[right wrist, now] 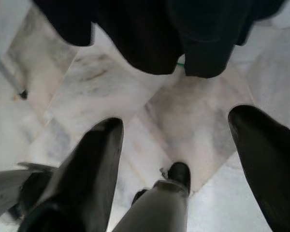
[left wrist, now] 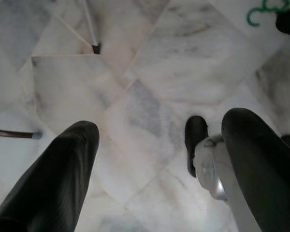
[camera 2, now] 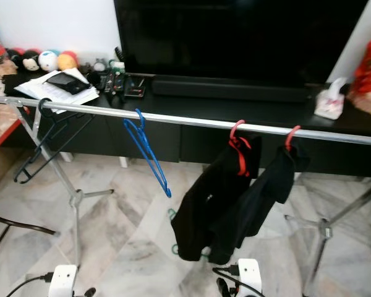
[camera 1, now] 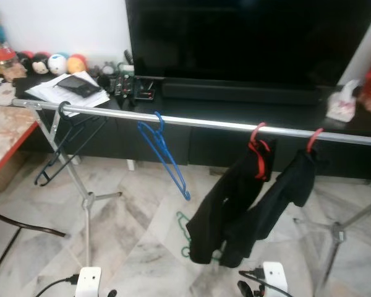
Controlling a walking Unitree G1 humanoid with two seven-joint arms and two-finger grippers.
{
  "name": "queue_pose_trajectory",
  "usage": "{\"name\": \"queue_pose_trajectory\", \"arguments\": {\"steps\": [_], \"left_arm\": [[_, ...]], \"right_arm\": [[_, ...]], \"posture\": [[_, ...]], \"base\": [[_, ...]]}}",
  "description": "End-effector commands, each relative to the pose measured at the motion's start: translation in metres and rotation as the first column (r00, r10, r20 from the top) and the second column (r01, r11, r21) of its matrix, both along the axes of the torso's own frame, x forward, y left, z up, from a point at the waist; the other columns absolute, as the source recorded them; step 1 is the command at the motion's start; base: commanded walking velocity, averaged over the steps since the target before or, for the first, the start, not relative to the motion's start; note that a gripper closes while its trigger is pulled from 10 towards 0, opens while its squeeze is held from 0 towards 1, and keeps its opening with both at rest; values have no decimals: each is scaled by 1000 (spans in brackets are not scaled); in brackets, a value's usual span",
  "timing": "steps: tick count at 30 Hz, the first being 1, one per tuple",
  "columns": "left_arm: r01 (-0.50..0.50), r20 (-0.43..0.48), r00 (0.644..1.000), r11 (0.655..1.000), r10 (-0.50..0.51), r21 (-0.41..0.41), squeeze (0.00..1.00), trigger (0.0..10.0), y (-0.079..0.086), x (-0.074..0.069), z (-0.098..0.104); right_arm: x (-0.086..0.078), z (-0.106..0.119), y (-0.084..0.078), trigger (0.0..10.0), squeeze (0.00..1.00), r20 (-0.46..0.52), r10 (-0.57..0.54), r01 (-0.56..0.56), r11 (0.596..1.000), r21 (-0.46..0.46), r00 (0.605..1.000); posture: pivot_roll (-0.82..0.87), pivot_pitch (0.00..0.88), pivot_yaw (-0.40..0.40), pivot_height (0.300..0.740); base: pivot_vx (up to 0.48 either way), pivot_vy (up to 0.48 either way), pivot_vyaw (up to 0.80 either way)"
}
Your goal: Hang hanger
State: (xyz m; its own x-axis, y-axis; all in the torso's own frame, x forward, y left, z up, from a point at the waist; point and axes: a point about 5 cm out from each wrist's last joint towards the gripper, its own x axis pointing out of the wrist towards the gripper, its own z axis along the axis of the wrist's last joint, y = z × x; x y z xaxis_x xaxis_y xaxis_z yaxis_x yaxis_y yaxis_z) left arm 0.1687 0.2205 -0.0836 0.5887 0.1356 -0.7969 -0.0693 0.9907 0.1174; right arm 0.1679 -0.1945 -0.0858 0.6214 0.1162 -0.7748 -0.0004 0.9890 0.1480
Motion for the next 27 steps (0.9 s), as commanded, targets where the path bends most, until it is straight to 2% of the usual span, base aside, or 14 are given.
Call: {"name": "queue_pose_trajectory", "arguments": {"steps": [1, 18, 27], "left_arm": [[6, -32, 999, 1000, -6, -1, 0, 10000, -1, -9, -4], [-10, -48, 999, 1000, 10, -7, 0, 10000, 0, -12, -6], [-14, -66, 998, 1000, 13, -5, 0, 10000, 5, -19, -8]], "right_arm": [[-9, -4, -3, 10000, 0, -31, -16, 15, 1000, -5, 999], [-9, -4, -3, 10000, 0, -26, -23, 23, 1000, -4, 999], [-9, -4, -3, 10000, 0, -28, -20, 20, 1000, -4, 999]], "posture": [[-40, 0, -26, 740], [-39, 0, -28, 740], [-37, 0, -27, 740]], "base": [[0, 0, 0], [0, 0, 0], [0, 0, 0]]}}
